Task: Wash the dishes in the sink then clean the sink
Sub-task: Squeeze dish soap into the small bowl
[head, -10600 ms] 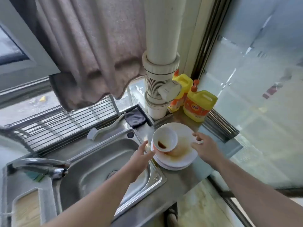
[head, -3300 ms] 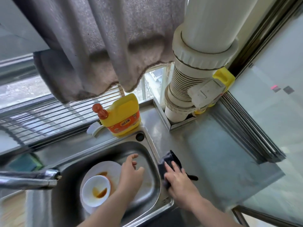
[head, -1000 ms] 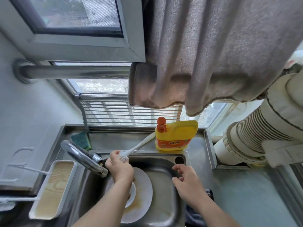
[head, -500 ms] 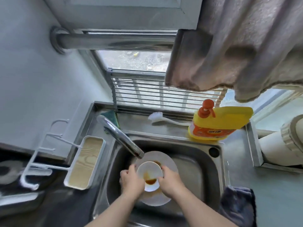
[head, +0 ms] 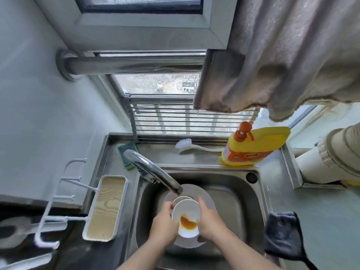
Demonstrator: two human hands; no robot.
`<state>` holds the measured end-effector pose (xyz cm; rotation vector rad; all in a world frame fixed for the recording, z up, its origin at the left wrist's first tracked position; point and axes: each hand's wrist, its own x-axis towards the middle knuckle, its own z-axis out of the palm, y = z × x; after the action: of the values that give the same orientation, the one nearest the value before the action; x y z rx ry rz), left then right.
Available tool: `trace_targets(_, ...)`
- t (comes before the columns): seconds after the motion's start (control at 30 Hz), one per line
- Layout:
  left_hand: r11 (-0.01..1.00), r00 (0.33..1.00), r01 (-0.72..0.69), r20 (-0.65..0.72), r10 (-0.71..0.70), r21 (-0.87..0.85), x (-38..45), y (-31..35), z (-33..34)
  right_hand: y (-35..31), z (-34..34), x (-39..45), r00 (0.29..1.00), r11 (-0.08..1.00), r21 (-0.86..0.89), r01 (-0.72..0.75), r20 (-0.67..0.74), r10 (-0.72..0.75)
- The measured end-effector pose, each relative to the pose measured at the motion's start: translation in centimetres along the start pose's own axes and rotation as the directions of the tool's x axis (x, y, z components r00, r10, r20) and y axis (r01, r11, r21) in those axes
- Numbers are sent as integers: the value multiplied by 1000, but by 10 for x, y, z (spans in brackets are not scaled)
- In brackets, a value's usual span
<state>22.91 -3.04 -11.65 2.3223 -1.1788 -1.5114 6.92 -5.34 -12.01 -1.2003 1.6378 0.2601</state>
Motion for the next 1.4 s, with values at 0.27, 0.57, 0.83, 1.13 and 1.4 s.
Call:
trace_targets(0.27, 749, 917, 289, 396, -38, -596, -20, 8, -16, -3, -31, -42, 1000, 838, 545, 15, -5, -15)
trace_targets(0.57, 445, 866, 332, 456, 206, -832, -65, 97, 11, 23, -179, -118, 791, 958, 64, 280, -581, -192)
trace_targets(0.83, 312, 890, 211, 313, 330, -926, -94, 176, 30, -56, -294, -103, 682, 788, -508, 347, -440, -584)
trace_targets(1.13, 258, 916, 152, 234, 325, -954, -94, 207, 39, -39, -290, -62, 749, 847, -214, 487, -396, -531)
trace_targets(1.4, 216, 921, 195, 254, 296, -957, -83, 196, 39, -36, -287, -49, 729, 841, -116, 529, -445, -520)
